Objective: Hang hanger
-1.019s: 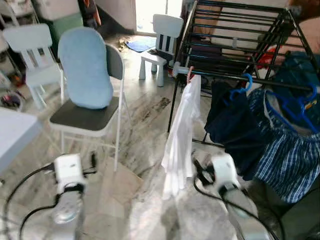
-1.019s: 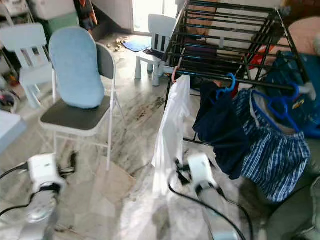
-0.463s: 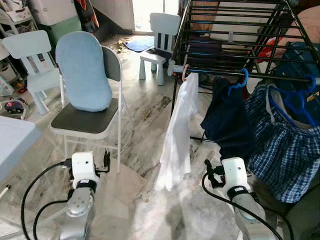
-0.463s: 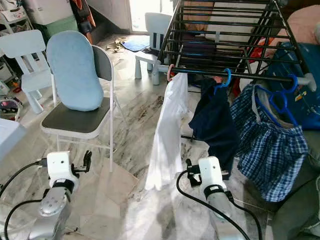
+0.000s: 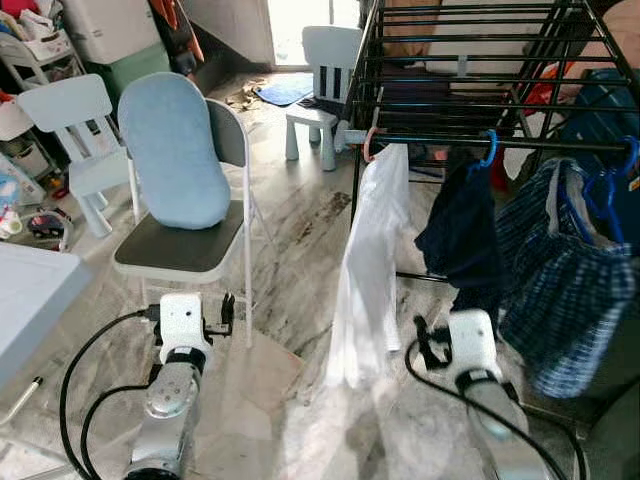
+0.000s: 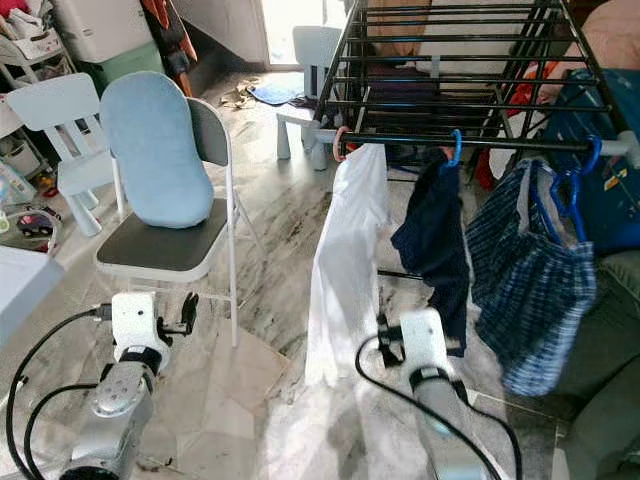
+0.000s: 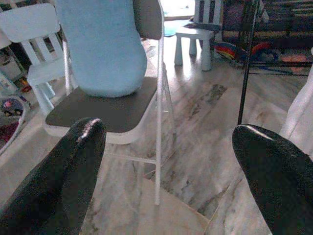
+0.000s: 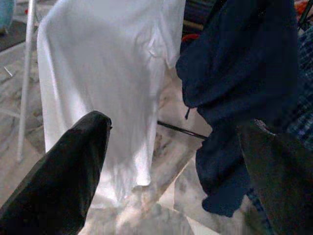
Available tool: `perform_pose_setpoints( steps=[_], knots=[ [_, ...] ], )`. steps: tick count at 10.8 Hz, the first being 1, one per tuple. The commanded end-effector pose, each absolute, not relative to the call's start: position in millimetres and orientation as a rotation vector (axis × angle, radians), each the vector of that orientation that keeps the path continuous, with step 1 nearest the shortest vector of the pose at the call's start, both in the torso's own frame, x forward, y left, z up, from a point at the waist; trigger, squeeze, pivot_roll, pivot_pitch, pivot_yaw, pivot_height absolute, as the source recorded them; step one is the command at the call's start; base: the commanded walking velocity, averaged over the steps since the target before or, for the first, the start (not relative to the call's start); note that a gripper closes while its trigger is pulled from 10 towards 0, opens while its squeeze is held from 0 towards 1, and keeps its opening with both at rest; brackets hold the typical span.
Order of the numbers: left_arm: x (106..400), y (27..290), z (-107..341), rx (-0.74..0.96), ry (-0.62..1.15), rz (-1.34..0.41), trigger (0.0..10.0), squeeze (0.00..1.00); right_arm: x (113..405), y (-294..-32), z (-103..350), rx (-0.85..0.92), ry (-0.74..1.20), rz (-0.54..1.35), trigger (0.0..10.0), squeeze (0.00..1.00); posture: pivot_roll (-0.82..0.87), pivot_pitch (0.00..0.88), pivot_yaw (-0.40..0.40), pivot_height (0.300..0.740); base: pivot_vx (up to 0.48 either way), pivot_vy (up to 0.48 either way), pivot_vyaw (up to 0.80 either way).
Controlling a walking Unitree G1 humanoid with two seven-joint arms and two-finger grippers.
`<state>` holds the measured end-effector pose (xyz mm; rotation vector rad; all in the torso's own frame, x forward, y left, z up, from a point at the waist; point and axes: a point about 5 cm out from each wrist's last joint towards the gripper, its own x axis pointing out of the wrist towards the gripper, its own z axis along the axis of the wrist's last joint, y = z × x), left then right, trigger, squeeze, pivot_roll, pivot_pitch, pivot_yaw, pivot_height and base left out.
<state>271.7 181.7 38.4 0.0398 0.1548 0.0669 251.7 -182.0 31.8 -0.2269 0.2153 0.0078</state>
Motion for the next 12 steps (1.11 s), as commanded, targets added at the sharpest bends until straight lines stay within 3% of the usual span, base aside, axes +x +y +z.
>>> perform_pose_setpoints(
  steps=[1,6,10,12],
  knots=[
    [268,180,33,0.038,0.172,0.054,10.0,0.00,252,-183,37,-0.229,0.188,0.004,10.0,0.00,-0.14,0.000,0.119,0.740,0.000,0.000,-0.40],
    [263,177,27,0.023,0.185,0.061,10.0,0.00,242,-195,41,-0.258,0.203,0.026,10.0,0.00,-0.17,0.000,0.101,0.740,0.000,0.000,-0.10],
    [275,164,36,0.027,0.170,-0.023,10.0,0.00,230,-215,44,-0.266,0.216,-0.052,10.0,0.00,-0.24,0.000,0.163,0.740,0.000,0.000,0.00],
    [272,146,34,0.029,0.192,-0.135,10.0,0.00,203,-218,45,-0.243,0.216,-0.082,10.0,0.00,-0.32,0.000,0.235,0.740,0.000,0.000,0.00]
  ],
)
